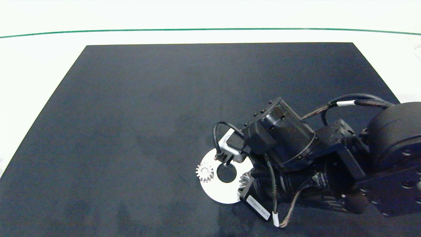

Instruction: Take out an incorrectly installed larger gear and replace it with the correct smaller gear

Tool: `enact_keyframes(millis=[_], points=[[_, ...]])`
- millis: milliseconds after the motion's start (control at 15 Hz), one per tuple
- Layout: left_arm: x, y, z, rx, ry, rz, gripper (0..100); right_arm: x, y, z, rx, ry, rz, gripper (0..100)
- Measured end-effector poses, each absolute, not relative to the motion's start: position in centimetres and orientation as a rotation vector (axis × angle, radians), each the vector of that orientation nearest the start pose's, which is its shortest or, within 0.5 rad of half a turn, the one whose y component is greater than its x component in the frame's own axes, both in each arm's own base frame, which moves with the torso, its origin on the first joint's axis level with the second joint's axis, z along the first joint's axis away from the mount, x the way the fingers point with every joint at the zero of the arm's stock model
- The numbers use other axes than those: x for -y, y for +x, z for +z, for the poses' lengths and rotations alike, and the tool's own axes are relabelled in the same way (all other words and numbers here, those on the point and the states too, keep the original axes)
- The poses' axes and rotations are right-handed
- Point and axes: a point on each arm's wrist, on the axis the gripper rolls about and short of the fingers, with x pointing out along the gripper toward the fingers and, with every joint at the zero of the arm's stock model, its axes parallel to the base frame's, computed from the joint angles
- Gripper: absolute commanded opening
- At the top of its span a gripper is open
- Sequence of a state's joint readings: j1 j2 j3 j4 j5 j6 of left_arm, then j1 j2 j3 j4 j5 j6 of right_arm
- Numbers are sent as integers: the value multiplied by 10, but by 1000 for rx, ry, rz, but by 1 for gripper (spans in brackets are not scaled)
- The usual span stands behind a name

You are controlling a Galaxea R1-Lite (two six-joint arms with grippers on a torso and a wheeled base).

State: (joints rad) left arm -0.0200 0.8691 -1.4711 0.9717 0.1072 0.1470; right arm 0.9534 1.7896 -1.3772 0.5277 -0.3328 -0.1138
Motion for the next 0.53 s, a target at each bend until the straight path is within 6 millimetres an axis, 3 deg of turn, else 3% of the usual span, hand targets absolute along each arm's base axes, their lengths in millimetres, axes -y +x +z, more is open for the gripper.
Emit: enact_keyframes(millis=[267,533], points=[[-2,3,353,-375,171,59,100,-269,194,196,-759,-705,632,22],[-2,2,353,-373,171,60,100,-272,194,190,-773,-717,633,22]])
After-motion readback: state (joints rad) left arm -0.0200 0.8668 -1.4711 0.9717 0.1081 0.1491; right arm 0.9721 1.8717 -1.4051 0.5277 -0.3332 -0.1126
